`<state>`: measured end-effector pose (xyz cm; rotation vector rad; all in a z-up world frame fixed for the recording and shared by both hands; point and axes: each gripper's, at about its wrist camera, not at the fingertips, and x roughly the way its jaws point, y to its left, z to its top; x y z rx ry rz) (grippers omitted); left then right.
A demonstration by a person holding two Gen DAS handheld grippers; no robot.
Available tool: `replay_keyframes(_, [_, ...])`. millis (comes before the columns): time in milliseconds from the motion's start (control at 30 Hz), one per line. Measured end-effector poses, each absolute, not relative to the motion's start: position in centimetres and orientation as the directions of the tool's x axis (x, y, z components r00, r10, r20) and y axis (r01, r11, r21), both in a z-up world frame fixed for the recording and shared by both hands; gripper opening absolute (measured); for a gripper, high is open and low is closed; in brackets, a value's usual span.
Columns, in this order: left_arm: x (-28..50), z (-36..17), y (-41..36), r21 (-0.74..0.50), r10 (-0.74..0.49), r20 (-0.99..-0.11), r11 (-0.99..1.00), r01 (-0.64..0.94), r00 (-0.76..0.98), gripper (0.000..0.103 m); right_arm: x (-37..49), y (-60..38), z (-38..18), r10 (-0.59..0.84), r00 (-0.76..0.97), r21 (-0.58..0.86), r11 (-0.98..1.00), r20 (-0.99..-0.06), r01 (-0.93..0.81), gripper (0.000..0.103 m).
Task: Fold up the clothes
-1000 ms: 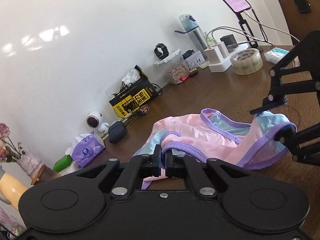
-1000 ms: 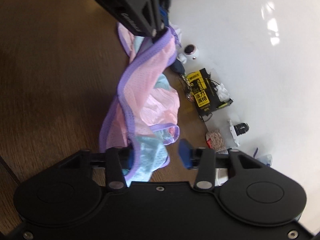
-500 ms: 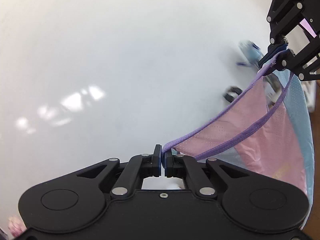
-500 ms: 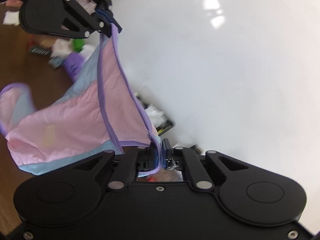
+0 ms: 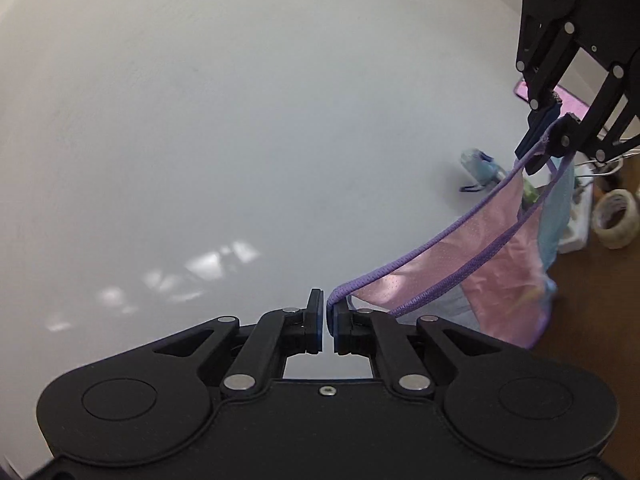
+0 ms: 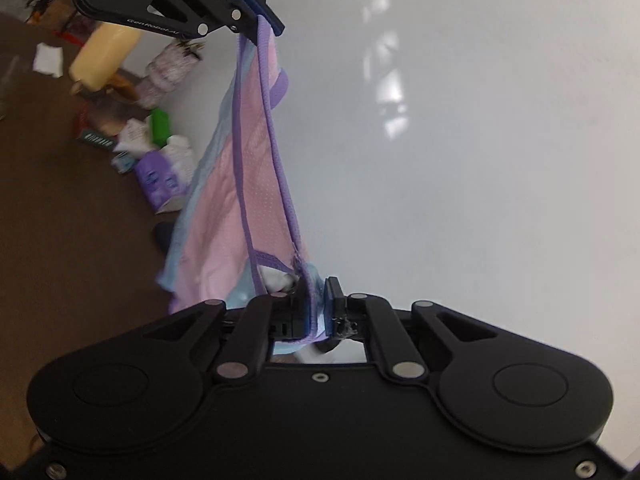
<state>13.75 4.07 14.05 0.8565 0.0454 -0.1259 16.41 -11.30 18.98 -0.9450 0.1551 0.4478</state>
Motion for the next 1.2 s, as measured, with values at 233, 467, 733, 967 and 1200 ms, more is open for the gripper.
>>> replay_keyframes(233, [5.3, -2.9, 3.7, 0.446, -0.175, -0.446, 0.807, 0.387, 0.878, 0.006, 6.9, -12.9, 3.4, 0.294, 0.693, -0.548, 0.445, -0.658, -0.709, 0.007])
replay_keyframes(467, [2.3, -5.7, 5.4, 0.425, -0.177, -0.500, 0.803, 0.418, 0.848, 0.059, 2.7, -15.1, 0.0, 0.300, 0.540, -0.388, 0.440, -0.787, -0.810, 0.068])
replay_keyframes(733, [1.6, -3.5, 7.8, 0.218, -0.267, -0.529, 0.875, 0.433, 0.805, 0.089, 7.4, -18.4, 6.9, 0.577, 0.381, -0.101, 0.458, -0.722, -0.883, 0.084])
replay_keyframes(967, [2.9, -2.6, 10.5, -0.090, -0.378, -0.563, 0.912, 0.401, 0.734, 0.097, 25.1, -11.3, 6.3, 0.659, 0.385, -0.007, 0.499, -0.647, -0.866, 0.084])
replay_keyframes(1200, [4.2, -6.0, 8.0, -0.123, -0.265, -0.668, 0.961, 0.249, 0.695, 0.095, 39.7, 1.7, -2.8, 0.476, 0.283, 0.018, 0.533, -0.833, -0.846, 0.050])
